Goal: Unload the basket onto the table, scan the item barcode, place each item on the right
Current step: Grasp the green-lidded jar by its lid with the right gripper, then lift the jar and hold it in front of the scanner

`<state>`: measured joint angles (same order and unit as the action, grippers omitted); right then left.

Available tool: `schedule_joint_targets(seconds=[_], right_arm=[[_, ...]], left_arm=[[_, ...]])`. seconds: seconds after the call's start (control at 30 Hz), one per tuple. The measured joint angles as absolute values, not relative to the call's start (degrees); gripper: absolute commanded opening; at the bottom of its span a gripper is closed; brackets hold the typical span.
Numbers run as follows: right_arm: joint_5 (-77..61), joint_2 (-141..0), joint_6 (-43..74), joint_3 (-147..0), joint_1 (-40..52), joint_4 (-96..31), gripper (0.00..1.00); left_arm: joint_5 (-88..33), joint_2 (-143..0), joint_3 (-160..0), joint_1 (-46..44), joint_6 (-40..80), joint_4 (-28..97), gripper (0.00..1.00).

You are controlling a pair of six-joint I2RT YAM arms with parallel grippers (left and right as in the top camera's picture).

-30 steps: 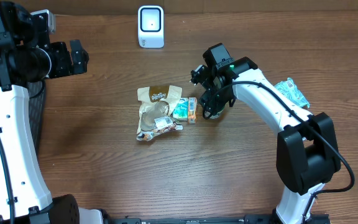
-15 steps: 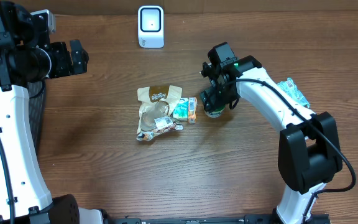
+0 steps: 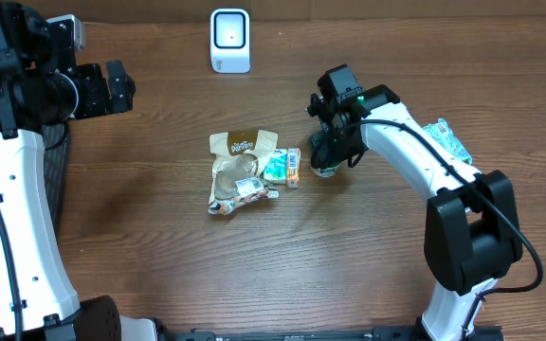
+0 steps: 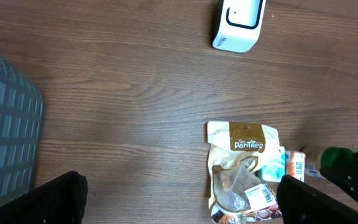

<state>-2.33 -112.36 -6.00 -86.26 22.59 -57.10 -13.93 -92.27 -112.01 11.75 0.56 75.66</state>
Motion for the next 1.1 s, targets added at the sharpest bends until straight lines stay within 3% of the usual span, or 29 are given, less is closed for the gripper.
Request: schedule_joint_targets(seconds=[0.1, 0.23, 0.57, 1.1], right_arm=[[-4.40, -112.38, -6.00, -87.66, 22.52, -60.34, 0.43], [-11.90, -112.33, -5.98, -94.30, 22.20, -64.16, 0.33], [-57.89, -108.27, -5.93, -104.25, 11.16, -65.21, 0.26], [-68.51, -108.27, -4.40, -104.25, 10.57, -63.48, 0.23]], left_arm=[[-13.93, -92.27, -112.01, 11.75, 0.56, 75.64, 1.00], [-13.93, -92.27, -112.01, 11.75, 0.56, 75.66, 1.00], [-13.93, -92.27, -112.01, 11.75, 0.56, 75.66, 1.00], [-13.96, -92.27, -112.01, 11.75, 0.54, 75.66, 1.00]])
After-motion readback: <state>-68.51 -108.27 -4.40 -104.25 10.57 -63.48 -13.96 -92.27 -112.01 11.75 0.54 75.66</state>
